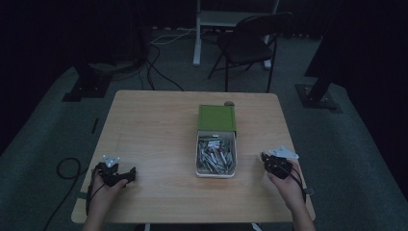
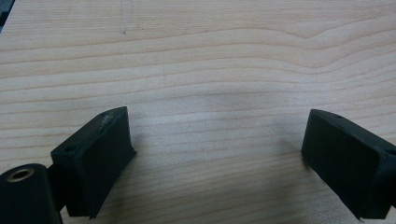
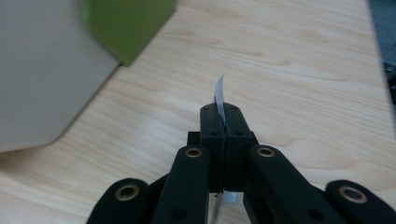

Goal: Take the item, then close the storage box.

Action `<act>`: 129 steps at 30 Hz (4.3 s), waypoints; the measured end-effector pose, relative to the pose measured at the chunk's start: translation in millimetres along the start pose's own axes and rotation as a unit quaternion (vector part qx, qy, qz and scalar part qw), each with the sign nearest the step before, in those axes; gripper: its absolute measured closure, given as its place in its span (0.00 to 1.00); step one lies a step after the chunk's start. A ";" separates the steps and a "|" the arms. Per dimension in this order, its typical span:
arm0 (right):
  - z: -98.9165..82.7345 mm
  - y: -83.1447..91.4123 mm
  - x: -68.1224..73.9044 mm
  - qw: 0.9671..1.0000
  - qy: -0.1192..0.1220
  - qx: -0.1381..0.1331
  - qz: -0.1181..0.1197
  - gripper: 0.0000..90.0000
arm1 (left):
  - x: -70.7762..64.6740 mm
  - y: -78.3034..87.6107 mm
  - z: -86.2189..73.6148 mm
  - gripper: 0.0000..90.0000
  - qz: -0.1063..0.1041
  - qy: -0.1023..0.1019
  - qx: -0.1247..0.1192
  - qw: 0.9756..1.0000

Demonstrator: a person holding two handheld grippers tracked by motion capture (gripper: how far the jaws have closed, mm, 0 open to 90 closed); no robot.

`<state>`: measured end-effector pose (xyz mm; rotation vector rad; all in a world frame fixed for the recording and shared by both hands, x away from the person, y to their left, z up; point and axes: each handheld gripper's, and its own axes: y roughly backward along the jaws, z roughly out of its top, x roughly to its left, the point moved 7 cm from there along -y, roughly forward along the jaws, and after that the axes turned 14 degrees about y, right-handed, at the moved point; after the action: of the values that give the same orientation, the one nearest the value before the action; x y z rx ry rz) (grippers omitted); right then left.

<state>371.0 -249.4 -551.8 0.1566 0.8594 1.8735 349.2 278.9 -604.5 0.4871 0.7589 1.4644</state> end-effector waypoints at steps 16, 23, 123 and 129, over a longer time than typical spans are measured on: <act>-18.2 -25.2 41.9 0.998 0.017 0.022 0.055 0.98 | 0.1 0.0 0.0 0.10 0.000 0.000 0.000 1.000; -21.7 -26.6 45.0 0.998 0.023 0.019 0.058 0.96 | 0.0 0.0 0.0 0.10 0.000 0.000 0.000 1.000; -4.9 1.2 72.7 0.959 0.118 -0.091 0.241 0.16 | -95.5 18.4 -11.1 0.10 -0.142 -0.129 0.003 0.981; 2.4 3.8 67.6 0.961 0.108 -0.097 0.235 0.16 | -117.3 19.7 -11.9 0.10 -0.178 -0.147 -0.006 0.973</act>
<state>337.6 -192.1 -565.5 0.0345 0.8260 2.4446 333.5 163.0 -580.0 0.5161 0.5653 1.0346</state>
